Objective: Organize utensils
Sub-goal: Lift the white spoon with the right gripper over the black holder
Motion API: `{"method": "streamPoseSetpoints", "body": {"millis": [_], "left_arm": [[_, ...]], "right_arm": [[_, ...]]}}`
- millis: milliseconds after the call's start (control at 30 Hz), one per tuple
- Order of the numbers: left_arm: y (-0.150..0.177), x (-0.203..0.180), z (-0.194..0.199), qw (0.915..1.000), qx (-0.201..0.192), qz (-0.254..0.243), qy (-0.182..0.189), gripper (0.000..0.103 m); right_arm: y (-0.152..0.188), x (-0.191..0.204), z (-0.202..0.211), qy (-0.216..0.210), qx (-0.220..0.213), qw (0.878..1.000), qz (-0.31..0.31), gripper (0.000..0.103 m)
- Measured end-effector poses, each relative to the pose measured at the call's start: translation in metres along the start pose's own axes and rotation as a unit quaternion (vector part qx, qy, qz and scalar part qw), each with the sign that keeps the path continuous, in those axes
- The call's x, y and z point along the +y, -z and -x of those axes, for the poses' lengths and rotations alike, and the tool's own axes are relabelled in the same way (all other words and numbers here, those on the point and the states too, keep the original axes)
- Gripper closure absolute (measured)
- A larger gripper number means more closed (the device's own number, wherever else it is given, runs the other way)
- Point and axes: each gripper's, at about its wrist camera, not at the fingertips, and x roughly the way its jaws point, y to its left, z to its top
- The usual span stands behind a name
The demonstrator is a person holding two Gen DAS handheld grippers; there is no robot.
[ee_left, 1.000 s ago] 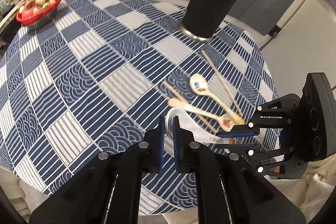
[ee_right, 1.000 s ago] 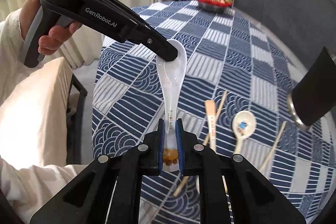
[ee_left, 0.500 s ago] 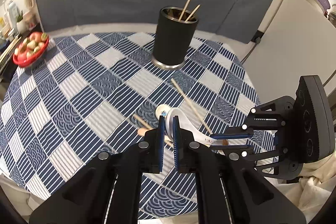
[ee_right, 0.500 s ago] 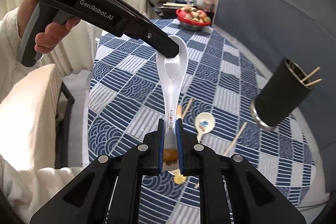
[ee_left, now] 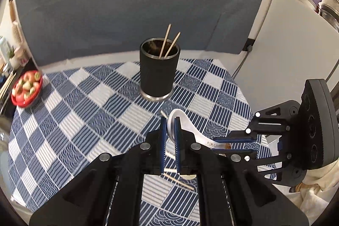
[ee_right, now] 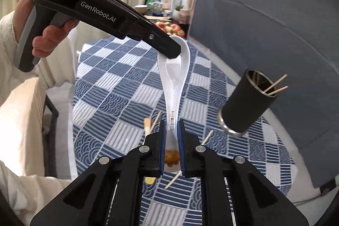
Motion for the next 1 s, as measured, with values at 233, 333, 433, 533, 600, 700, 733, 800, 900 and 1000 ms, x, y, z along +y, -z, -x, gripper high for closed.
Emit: {"method": "streamPoseSetpoints", "body": {"millis": [233, 333, 433, 533, 600, 700, 733, 800, 900, 1000], "left_arm": [[-0.044, -0.001, 0.0, 0.9994, -0.011, -0.028, 0.017, 0.095], [-0.064, 0.001, -0.003, 0.9988, -0.015, -0.04, 0.025, 0.095], [-0.085, 0.004, -0.009, 0.9979, -0.019, -0.054, 0.03, 0.095], [-0.105, 0.007, -0.014, 0.9967, -0.024, -0.068, 0.037, 0.095], [-0.117, 0.01, -0.019, 0.9959, -0.026, -0.077, 0.04, 0.095], [-0.135, 0.015, -0.029, 0.9945, -0.026, -0.087, 0.052, 0.095], [-0.14, 0.017, -0.032, 0.9942, -0.024, -0.09, 0.054, 0.095], [-0.152, 0.022, -0.039, 0.9933, -0.021, -0.097, 0.059, 0.095], [-0.17, 0.026, -0.048, 0.9916, -0.019, -0.112, 0.062, 0.095], [-0.184, 0.031, -0.056, 0.9901, -0.019, -0.124, 0.064, 0.095]], "right_arm": [[-0.024, -0.031, 0.006, 0.023, -0.004, 0.999, -0.021, 0.093], [-0.034, -0.045, 0.003, 0.036, -0.003, 0.999, -0.028, 0.093], [-0.043, -0.061, -0.001, 0.046, -0.005, 0.998, -0.038, 0.093], [-0.052, -0.078, -0.006, 0.059, -0.005, 0.997, -0.043, 0.093], [-0.058, -0.09, -0.01, 0.067, -0.005, 0.997, -0.049, 0.093], [-0.067, -0.106, -0.017, 0.077, -0.002, 0.995, -0.06, 0.093], [-0.069, -0.11, -0.019, 0.079, -0.001, 0.995, -0.062, 0.093], [-0.074, -0.118, -0.024, 0.084, 0.001, 0.994, -0.067, 0.093], [-0.085, -0.136, -0.034, 0.088, 0.003, 0.993, -0.083, 0.093], [-0.092, -0.152, -0.044, 0.088, 0.006, 0.991, -0.099, 0.093]]}}
